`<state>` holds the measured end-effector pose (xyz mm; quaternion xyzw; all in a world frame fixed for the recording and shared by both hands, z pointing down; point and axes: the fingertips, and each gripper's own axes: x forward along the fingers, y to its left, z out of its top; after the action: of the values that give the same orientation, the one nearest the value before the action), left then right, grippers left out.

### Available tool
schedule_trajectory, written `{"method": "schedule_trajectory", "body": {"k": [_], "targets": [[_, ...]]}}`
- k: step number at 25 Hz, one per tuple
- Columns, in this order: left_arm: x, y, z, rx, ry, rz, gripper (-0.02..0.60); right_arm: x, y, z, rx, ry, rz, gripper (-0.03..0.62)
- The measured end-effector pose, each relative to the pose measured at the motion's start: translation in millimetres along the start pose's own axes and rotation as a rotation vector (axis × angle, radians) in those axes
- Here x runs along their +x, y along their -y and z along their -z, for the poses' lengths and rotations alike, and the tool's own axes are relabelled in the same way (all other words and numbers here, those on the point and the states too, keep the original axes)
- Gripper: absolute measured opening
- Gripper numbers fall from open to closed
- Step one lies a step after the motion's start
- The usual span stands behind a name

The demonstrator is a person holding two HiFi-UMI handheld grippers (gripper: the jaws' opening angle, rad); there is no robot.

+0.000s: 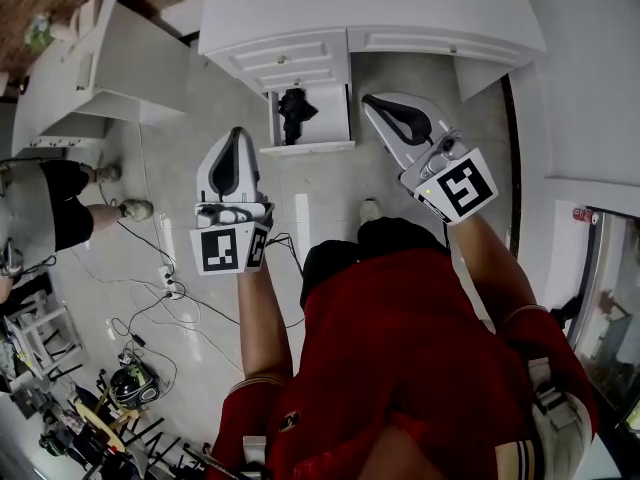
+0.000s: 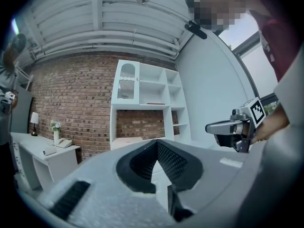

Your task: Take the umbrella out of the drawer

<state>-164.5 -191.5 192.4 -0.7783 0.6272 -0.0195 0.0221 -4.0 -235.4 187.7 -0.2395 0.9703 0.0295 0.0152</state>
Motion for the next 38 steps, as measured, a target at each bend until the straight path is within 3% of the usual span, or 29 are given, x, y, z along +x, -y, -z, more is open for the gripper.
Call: {"method": "schedule_trajectory", "body": {"k": [11, 21, 28, 38], "targets": [[47.1, -47.9, 67.3, -0.021, -0.063, 0.011, 0.008, 57.9, 27.5, 67.1, 0.032, -0.098, 0.024, 0.012], [91.0, -85.9, 197.4, -0.018, -0.156, 0.032, 0.008, 92.7, 51.0, 189.9, 0.057, -0.158, 0.080, 0.012], [114.9, -98.7, 286.0, -0.007, -0.162, 0.068, 0.008, 104.6, 66.7, 277.8, 0.057, -0.176, 0.107, 0.012], [136.3, -113.4, 392.5, -0.007, -0.173, 0.060, 0.008, 113.0, 77.3, 385.4, 0.029, -0.182, 0.109, 0.012]]}}
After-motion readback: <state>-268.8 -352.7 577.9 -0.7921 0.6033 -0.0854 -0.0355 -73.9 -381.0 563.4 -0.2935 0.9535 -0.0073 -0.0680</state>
